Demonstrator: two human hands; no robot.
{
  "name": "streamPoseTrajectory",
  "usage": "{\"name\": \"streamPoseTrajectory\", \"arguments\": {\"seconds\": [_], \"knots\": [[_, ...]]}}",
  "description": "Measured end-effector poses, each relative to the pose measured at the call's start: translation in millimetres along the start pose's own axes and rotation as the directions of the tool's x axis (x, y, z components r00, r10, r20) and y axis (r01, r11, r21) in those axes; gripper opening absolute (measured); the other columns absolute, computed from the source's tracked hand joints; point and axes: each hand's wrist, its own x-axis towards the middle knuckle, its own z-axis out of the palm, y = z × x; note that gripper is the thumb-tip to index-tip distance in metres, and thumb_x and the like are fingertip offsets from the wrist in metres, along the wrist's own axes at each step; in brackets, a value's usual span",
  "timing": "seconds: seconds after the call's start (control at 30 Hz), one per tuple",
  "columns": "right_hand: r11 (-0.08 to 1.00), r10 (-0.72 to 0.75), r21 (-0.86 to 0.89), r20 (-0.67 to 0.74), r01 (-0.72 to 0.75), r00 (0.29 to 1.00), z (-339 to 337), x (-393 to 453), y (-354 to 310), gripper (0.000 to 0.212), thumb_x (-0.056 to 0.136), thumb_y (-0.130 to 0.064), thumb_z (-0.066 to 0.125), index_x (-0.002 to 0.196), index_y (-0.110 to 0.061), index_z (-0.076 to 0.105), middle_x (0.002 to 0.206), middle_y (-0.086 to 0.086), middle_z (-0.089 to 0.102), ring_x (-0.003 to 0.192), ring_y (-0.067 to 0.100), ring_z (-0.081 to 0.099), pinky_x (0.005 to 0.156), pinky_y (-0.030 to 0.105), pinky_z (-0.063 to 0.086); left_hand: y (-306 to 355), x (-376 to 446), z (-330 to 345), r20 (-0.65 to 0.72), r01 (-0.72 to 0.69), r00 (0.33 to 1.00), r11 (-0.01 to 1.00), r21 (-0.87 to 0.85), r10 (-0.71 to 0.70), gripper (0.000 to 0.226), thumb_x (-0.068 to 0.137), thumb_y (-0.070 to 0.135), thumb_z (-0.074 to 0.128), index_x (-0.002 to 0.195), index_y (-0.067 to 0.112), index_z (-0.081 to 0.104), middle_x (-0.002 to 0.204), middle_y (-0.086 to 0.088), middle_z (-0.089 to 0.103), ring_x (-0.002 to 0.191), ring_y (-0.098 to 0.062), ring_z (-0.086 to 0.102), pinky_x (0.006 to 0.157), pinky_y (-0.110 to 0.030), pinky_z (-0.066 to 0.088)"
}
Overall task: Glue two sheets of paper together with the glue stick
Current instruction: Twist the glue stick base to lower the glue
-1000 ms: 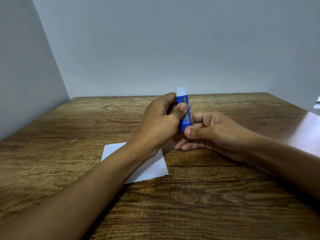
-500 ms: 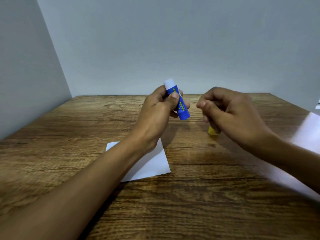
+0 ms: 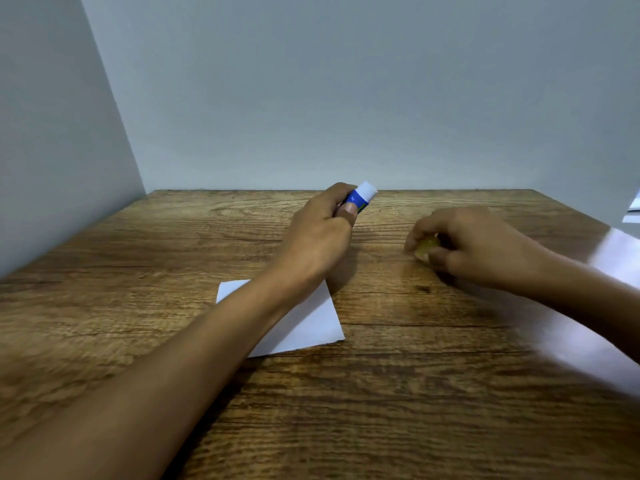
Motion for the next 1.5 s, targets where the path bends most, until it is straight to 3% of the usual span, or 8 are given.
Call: {"name": "streamPoseTrajectory", "arguments": {"seconds": [0.07, 0.17, 0.3, 0.47, 0.77, 0.97, 1.13, 1.5], "knots": [[0.98, 0.05, 0.199, -0.159, -0.018, 0.986, -1.9, 0.0, -3.8, 0.022, 0.078, -0.007, 0.064, 0.089, -0.027, 0.066, 0.068, -0.017, 0.056, 0.063, -0.005, 0.054, 0.06, 0.001, 0.036, 0.6, -0.5, 1.3, 0.019, 0.0, 1.0, 1.0, 0.009, 0.0, 0.024, 0.091, 0.018, 0.038, 0.104, 0.019, 0.058, 0.071, 0.004, 0.047, 0.07, -0.017, 0.042, 0.07, -0.035, 0.034], [0.885, 0.123, 0.463, -0.328, 0.046, 0.937, -4.5, 0.0, -8.4, 0.029, 0.075, -0.004, 0.066, 0.087, -0.03, 0.063, 0.074, 0.0, 0.062, 0.066, 0.008, 0.064, 0.074, 0.02, 0.049, 1.7, -1.1, 3.6, 0.065, 0.013, 0.998, 0.999, 0.033, -0.015, 0.023, 0.09, 0.019, 0.041, 0.103, 0.018, 0.059, 0.071, 0.005, 0.047, 0.072, -0.016, 0.043, 0.069, -0.032, 0.033], [0.798, 0.121, 0.589, -0.365, 0.128, 0.923, -1.9, -2.2, -17.3, 0.033, 0.074, 0.0, 0.066, 0.085, -0.03, 0.061, 0.088, 0.005, 0.068, 0.079, 0.017, 0.067, 0.081, 0.034, 0.054, 2.8, -2.4, 5.9, 0.104, 0.013, 0.994, 0.996, 0.09, -0.022, 0.015, 0.089, 0.019, 0.044, 0.09, 0.013, 0.057, 0.067, 0.003, 0.045, 0.066, -0.016, 0.039, 0.065, -0.03, 0.029], [0.901, -0.038, 0.39, -0.368, 0.191, 0.929, 3.3, -8.0, -22.0, 0.026, 0.076, -0.004, 0.067, 0.091, -0.024, 0.063, 0.084, -0.007, 0.067, 0.078, 0.005, 0.062, 0.07, 0.012, 0.049, 6.3, -4.9, 5.6, 0.182, 0.014, 0.983, 0.993, 0.118, -0.036, 0.016, 0.089, 0.017, 0.045, 0.091, 0.011, 0.06, 0.068, -0.001, 0.046, 0.067, -0.017, 0.04, 0.068, -0.032, 0.03], [0.96, -0.19, 0.137, -0.324, 0.245, 0.927, -2.9, -11.3, -21.6, 0.017, 0.082, -0.01, 0.061, 0.099, -0.012, 0.063, 0.064, -0.01, 0.058, 0.058, 0.013, 0.056, 0.061, 0.03, 0.044, 5.3, -6.7, 2.8, 0.232, -0.041, 0.973, 0.991, 0.129, 0.01, 0.017, 0.088, 0.017, 0.048, 0.09, 0.008, 0.063, 0.074, -0.012, 0.054, 0.069, -0.02, 0.043, 0.067, -0.032, 0.032], [0.961, -0.045, 0.249, -0.29, 0.121, 0.956, 2.0, -9.2, -23.7, 0.017, 0.091, -0.022, 0.049, 0.08, -0.014, 0.06, 0.054, -0.004, 0.047, 0.05, 0.011, 0.042, 0.052, 0.024, 0.03, 3.6, -7.4, 7.4, 0.15, -0.174, 0.979, 0.943, 0.283, 0.136, 0.012, 0.087, 0.02, 0.05, 0.089, 0.018, 0.062, 0.058, 0.011, 0.043, 0.057, -0.006, 0.039, 0.049, -0.013, 0.027], [0.912, 0.104, 0.41, -0.234, 0.001, 0.967, 8.5, -6.5, -24.2, 0.031, 0.088, -0.036, 0.05, 0.073, -0.009, 0.052, 0.057, 0.001, 0.044, 0.053, 0.014, 0.037, 0.055, 0.031, 0.031, 4.5, -9.1, 10.0, 0.152, -0.264, 0.963, 0.901, 0.344, 0.224, 0.019, 0.085, 0.022, 0.053, 0.097, 0.013, 0.065, 0.073, 0.005, 0.049, 0.063, -0.005, 0.041, 0.056, -0.008, 0.028], [0.959, -0.005, 0.258, -0.401, 0.118, 0.916, 8.5, -7.7, -29.6, 0.023, 0.081, -0.03, 0.064, 0.1, -0.02, 0.059, 0.063, -0.007, 0.05, 0.056, 0.0, 0.046, 0.054, 0.006, 0.036, 6.3, -10.1, 11.9, 0.182, -0.058, 0.982, 0.998, 0.031, 0.052, 0.013, 0.076, 0.017, 0.066, 0.087, 0.011, 0.07, 0.088, -0.015, 0.071, 0.089, -0.029, 0.065, 0.082, -0.052, 0.05]]}}
